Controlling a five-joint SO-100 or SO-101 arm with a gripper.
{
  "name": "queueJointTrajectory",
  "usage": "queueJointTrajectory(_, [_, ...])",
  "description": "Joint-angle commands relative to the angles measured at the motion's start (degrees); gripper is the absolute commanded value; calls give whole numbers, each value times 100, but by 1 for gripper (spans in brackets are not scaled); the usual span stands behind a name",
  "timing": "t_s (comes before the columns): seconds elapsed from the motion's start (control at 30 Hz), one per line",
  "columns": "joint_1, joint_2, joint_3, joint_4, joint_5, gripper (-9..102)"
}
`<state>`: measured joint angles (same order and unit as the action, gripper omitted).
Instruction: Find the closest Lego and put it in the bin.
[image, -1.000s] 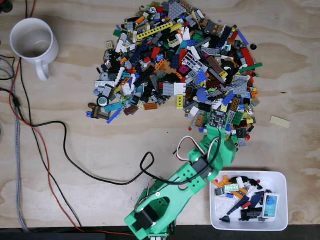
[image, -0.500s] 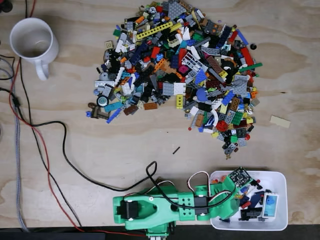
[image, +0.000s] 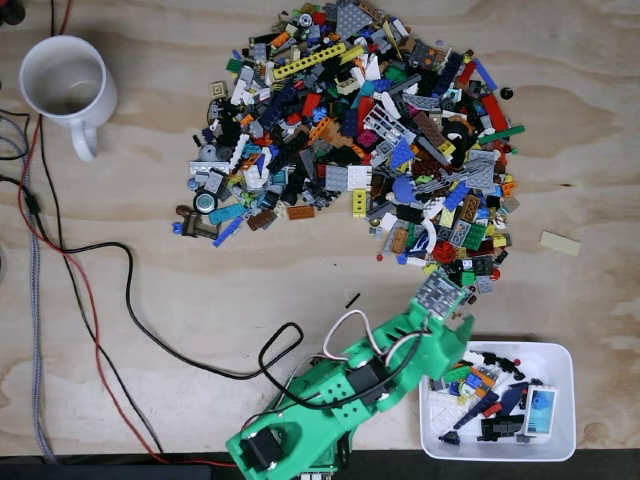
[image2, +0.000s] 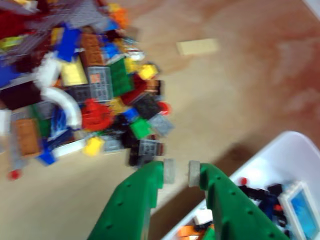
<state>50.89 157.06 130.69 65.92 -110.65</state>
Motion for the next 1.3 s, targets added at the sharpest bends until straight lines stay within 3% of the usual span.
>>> queueJointTrajectory(0.0, [-2118, 659, -105, 1529, 606, 0])
queueJointTrajectory(0.17, [-3850, 1863, 1002, 2777, 1310, 0])
queueJointTrajectory(0.27, [-4860, 2892, 2030, 2883, 1898, 0])
queueJointTrajectory(0.4, [-5669, 3533, 2839, 2355, 2514, 0])
queueJointTrajectory(0.7, [-6267, 3630, 4931, 642, 2777, 0])
queueJointTrajectory(0.93, [-6785, 3621, 4966, 729, 3454, 0])
queueJointTrajectory(1.27, [-6381, 3621, 4966, 905, 3296, 0])
